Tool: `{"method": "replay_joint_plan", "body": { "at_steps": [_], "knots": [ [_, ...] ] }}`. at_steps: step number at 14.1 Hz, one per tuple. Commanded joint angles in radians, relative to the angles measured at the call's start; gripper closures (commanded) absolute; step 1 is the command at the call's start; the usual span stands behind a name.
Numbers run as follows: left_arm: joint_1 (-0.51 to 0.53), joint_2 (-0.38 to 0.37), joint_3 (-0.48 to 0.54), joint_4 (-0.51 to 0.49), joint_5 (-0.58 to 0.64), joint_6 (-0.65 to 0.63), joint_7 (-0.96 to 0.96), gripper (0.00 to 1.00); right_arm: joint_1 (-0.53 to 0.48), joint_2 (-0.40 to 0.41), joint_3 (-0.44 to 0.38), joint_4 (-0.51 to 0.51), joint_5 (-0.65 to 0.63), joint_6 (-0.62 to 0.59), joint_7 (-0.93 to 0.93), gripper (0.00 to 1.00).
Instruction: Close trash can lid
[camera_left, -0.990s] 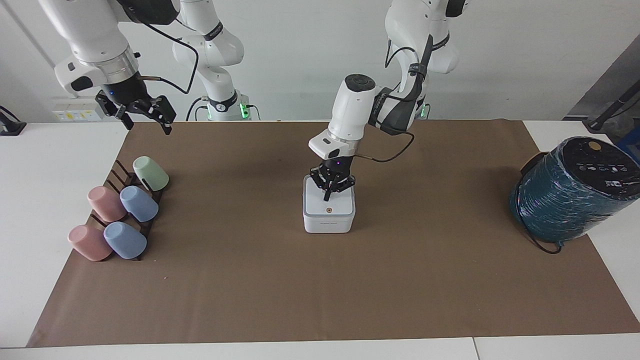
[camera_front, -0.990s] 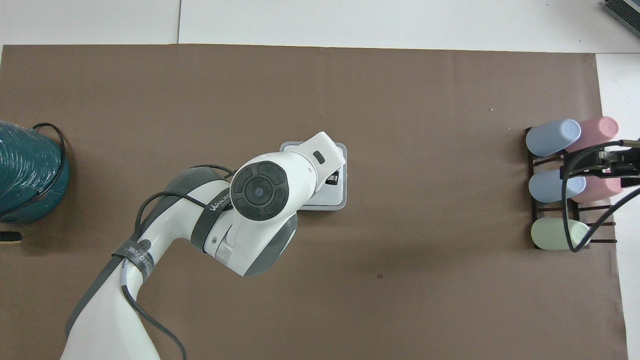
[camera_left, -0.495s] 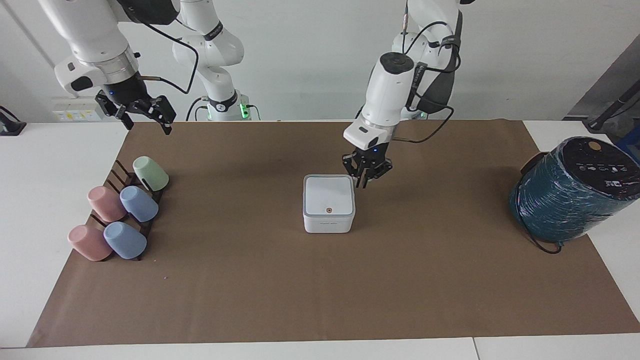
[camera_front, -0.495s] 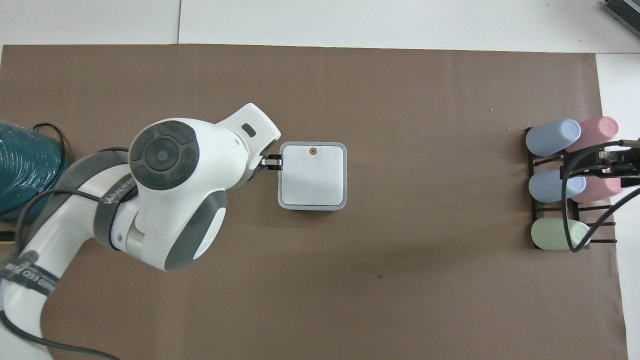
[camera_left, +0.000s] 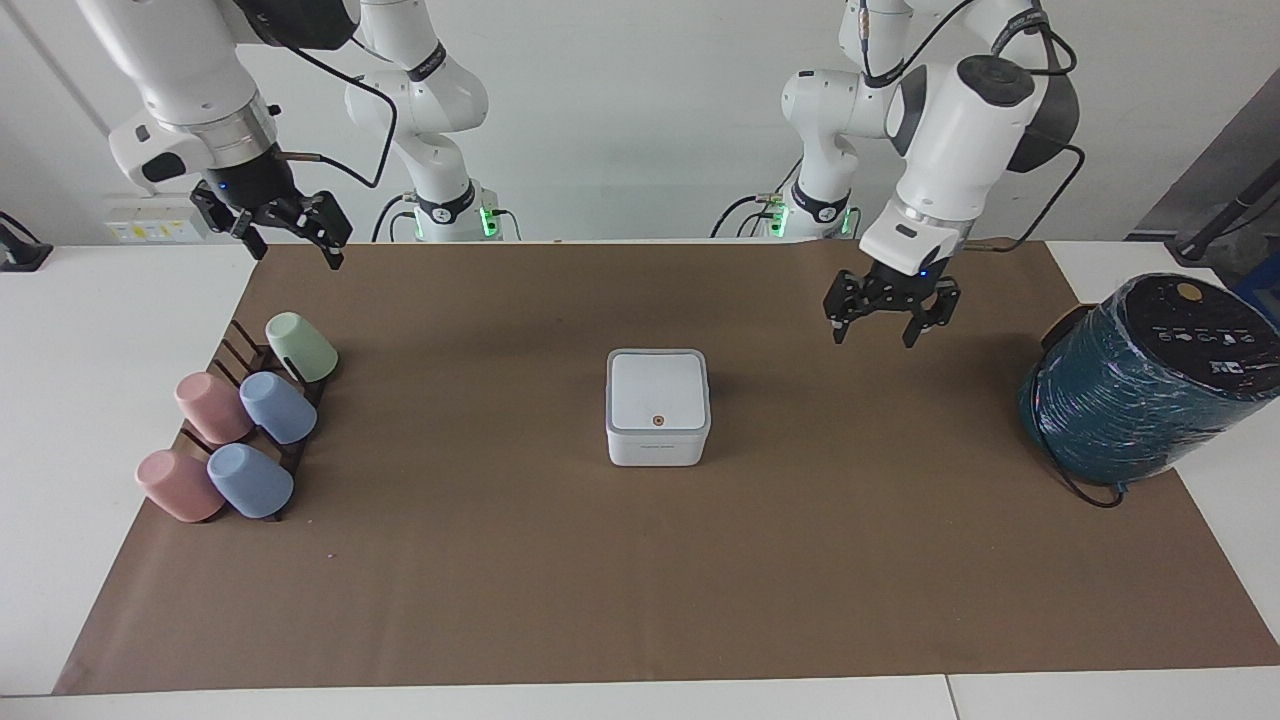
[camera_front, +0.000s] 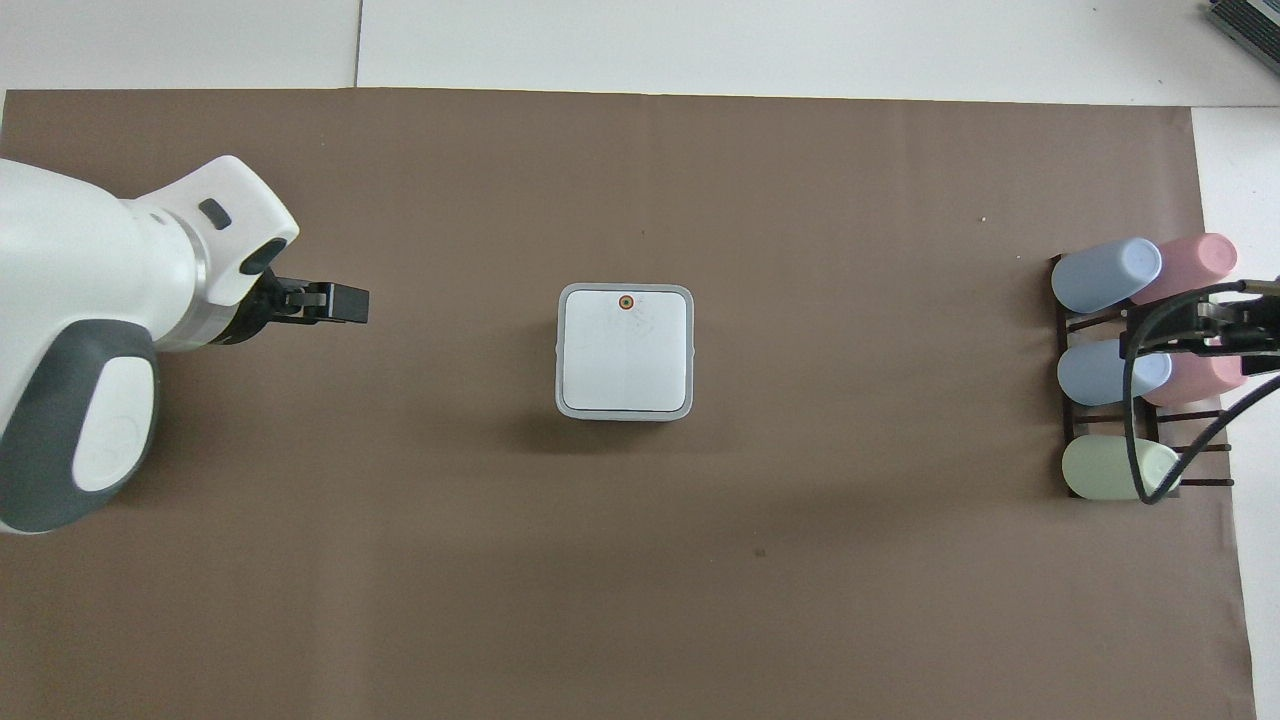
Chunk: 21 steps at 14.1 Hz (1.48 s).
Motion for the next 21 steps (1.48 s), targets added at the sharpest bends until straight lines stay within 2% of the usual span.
{"method": "replay_joint_plan", "body": {
  "at_steps": [1, 6, 11, 13, 15, 21],
  "knots": [
    [0.073, -0.035, -0.009, 0.036, -0.001, -0.087, 0.055, 0.0, -0.016, -0.009, 0.011, -0.002, 0.017, 0.004, -0.018, 0.0],
    [0.191, -0.008, -0.009, 0.235, -0.01, -0.268, 0.156, 0.0, -0.016, -0.009, 0.011, -0.002, 0.017, 0.004, -0.018, 0.0],
    [0.251, 0.08, -0.004, 0.419, -0.01, -0.417, 0.222, 0.0, -0.016, -0.009, 0.01, -0.002, 0.017, 0.004, -0.018, 0.0],
    [0.242, 0.068, -0.009, 0.404, -0.014, -0.414, 0.226, 0.0, -0.016, -0.009, 0.01, -0.002, 0.017, 0.004, -0.018, 0.0],
    [0.237, 0.03, -0.012, 0.331, -0.014, -0.411, 0.218, 0.0, -0.016, -0.009, 0.01, -0.002, 0.017, 0.004, -0.018, 0.0],
    [0.234, -0.029, -0.02, 0.231, -0.014, -0.411, 0.212, 0.0, -0.016, -0.009, 0.01, -0.002, 0.017, 0.004, -0.018, 0.0]
  ]
}}
